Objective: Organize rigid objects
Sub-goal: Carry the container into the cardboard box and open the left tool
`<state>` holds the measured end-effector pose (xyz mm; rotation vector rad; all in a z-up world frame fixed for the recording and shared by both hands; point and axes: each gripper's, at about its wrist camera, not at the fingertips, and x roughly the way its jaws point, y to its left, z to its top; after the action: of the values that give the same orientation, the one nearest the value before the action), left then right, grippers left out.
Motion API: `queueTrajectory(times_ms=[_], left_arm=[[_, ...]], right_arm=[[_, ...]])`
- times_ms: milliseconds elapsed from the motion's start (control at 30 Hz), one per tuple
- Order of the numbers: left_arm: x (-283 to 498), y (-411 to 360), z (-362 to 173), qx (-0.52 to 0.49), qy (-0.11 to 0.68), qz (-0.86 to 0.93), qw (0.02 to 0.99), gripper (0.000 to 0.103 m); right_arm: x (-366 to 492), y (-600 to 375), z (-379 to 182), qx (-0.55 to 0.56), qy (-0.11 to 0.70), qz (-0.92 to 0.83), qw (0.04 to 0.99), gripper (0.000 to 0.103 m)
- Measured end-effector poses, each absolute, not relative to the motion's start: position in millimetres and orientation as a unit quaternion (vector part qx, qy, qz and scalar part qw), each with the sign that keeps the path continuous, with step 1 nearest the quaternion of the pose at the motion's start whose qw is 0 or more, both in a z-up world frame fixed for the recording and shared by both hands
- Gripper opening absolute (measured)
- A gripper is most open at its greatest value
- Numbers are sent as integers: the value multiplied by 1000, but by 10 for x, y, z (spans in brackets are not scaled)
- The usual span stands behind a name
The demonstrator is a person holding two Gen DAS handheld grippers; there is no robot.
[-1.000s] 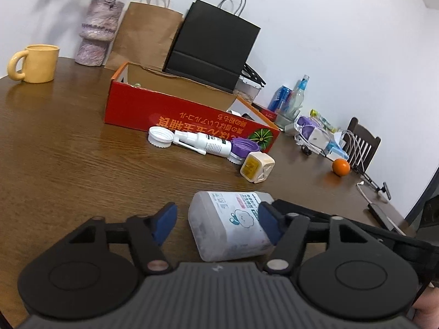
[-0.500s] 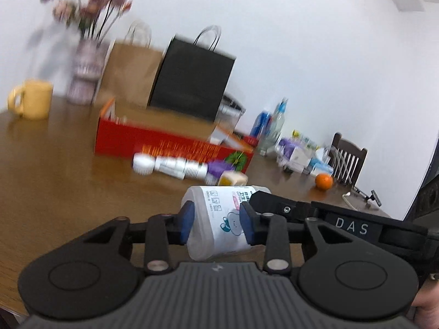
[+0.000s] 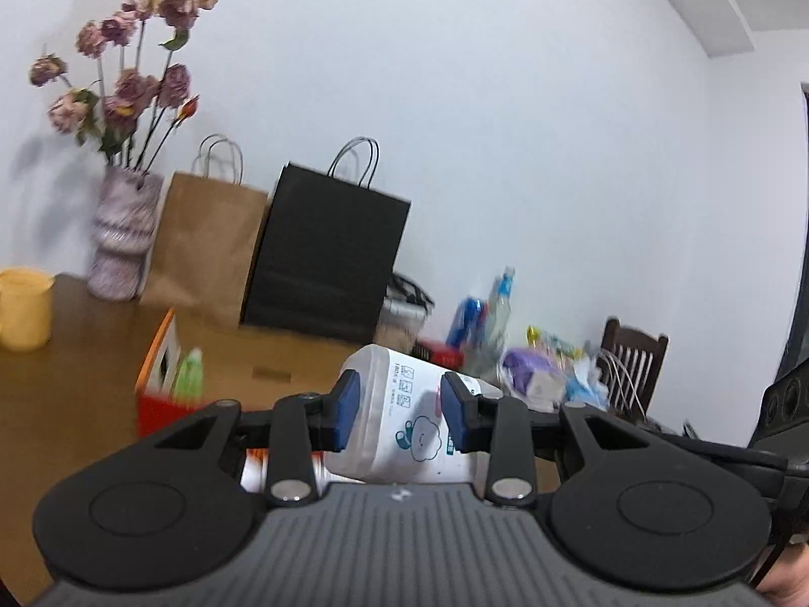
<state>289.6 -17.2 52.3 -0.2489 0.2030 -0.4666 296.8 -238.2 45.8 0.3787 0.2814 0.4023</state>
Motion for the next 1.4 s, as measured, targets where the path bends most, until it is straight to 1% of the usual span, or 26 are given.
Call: queueTrajectory(times_ms=[100, 133, 233, 333, 433, 533, 700, 867, 933, 967, 1000, 1100, 1167, 1233, 1267, 1300, 1367, 1400], left_arm=[[3362, -261, 733, -103, 83, -217, 967, 35], [3595, -289, 807, -104, 89, -215, 967, 35], [4227, -328, 913, -112, 115, -206, 965, 35], [4869, -259, 888, -129, 168, -218, 953, 35], [5435, -217, 715, -145, 230, -218, 937, 35], [5884, -277, 456, -141, 288, -196, 926, 35], [6521, -236, 45, -165, 390, -180, 888, 36], [6716, -297, -144, -141, 425, -167, 878, 36], [6745, -301, -209, -139, 428, -162, 878, 36], [6755, -288, -242, -141, 430, -158, 878, 38], [6768, -248, -288, -154, 433, -167, 873, 43], [6816, -204, -314, -177, 436, -177, 864, 47], [6799, -222, -287, -171, 429, -179, 869, 48], [6760, -248, -212, -153, 417, -173, 879, 54], [6737, -246, -161, -150, 412, -171, 883, 62], [6701, -232, -97, -147, 406, -169, 886, 69], [6599, -195, 60, -140, 393, -167, 894, 70], [6549, -183, 139, -135, 388, -167, 896, 70]], right_arm=[[3607, -2394, 699, 185, 142, 205, 951, 28], [3839, -2391, 768, 185, 149, 203, 950, 28], [4525, -2371, 901, 195, 181, 204, 942, 28], [5182, -2350, 903, 197, 220, 197, 935, 28], [5770, -2367, 756, 211, 269, 192, 920, 28], [6303, -2383, 454, 213, 327, 179, 903, 28], [6752, -2346, -9, 211, 390, 156, 882, 28], [6942, -2346, -283, 220, 427, 140, 866, 25], [6947, -2318, -339, 211, 420, 139, 872, 24], [6962, -2322, -353, 217, 421, 143, 869, 23], [6964, -2341, -364, 228, 420, 141, 867, 24], [7000, -2381, -411, 242, 422, 143, 862, 25], [6993, -2373, -392, 236, 421, 138, 865, 25], [6976, -2340, -336, 214, 415, 133, 874, 25], [6957, -2333, -300, 207, 413, 132, 877, 26], [6927, -2357, -245, 203, 411, 132, 879, 31], [6834, -2379, -102, 197, 406, 139, 882, 38], [6775, -2384, -8, 189, 400, 142, 886, 39]])
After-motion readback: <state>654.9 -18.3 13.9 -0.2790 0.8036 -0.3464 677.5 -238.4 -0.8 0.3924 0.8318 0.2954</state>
